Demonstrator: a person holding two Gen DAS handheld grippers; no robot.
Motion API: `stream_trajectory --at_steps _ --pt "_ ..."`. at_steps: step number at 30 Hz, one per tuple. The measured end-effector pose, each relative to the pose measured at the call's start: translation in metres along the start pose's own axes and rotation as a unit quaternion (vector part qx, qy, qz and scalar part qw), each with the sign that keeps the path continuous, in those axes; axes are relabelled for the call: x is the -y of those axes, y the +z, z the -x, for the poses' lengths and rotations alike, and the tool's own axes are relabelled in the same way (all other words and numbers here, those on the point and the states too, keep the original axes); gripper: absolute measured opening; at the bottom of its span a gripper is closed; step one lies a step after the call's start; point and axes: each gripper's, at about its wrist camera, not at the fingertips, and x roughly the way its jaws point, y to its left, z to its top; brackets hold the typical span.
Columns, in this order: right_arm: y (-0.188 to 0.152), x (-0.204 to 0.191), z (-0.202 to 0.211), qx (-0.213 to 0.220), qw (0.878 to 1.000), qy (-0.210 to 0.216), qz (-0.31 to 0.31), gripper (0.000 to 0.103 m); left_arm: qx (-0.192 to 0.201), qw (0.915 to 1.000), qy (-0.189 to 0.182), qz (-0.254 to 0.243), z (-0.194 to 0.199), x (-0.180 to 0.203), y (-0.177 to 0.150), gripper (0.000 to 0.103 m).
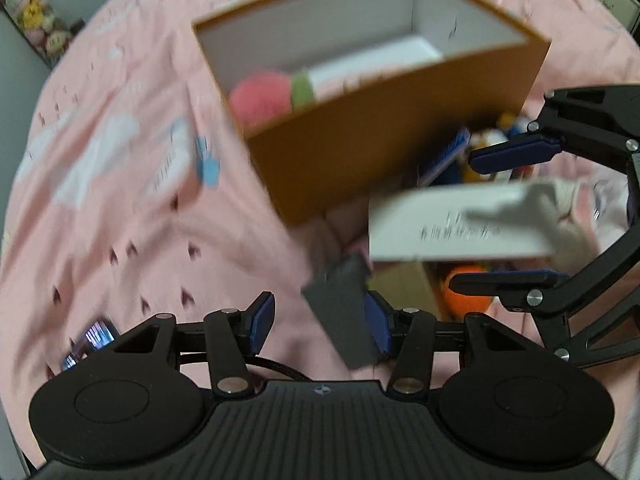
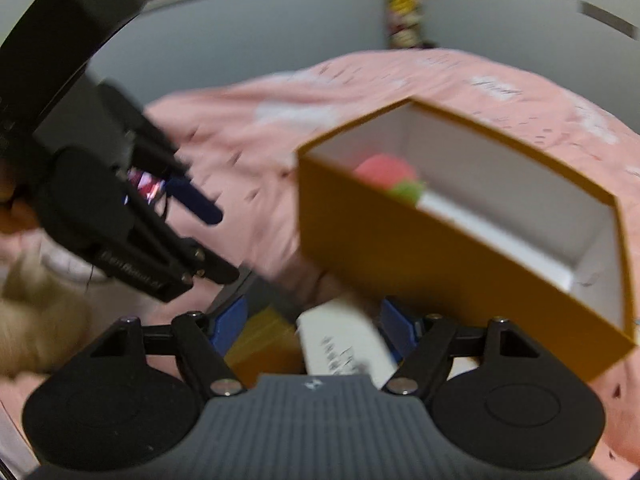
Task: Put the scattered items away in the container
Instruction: 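Grasp the dark grey box with the left gripper while the right grasps the gold box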
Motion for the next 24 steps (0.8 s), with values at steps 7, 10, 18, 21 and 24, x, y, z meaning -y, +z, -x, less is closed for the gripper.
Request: stream_trajectory --at_steps 7,10,18,21,24 --pt "-0.002 -0.015 -0.035 -0.062 0.995 0.031 0.072 0.073 -0.017 0.9991 -0.019 0.033 -0.020 -0.011 -0.005 0.058" --pt "-0.004 -0.023 -0.042 -0.078 0.992 0.036 0.088 0.073 -0.016 0.9987 -0.029 0.039 -0.023 -0.015 -0.006 0.060" --pt "0.001 -0.034 -0.058 -0.107 0.985 0.064 0.120 0.073 -0.022 0.9970 -0.064 0.038 -0.026 -0.017 -0.008 0.062" --pt "0.001 -0.039 -0.062 -0.117 0.982 0.065 0.137 0.073 -0.026 0.9965 -0.073 0.029 -0.028 -0.011 -0.010 0.062" --pt "-0.001 -0.042 -0.066 -0.126 0.979 0.067 0.144 0.072 -0.024 0.9971 -0.065 0.031 -0.032 -0.009 -0.010 0.062"
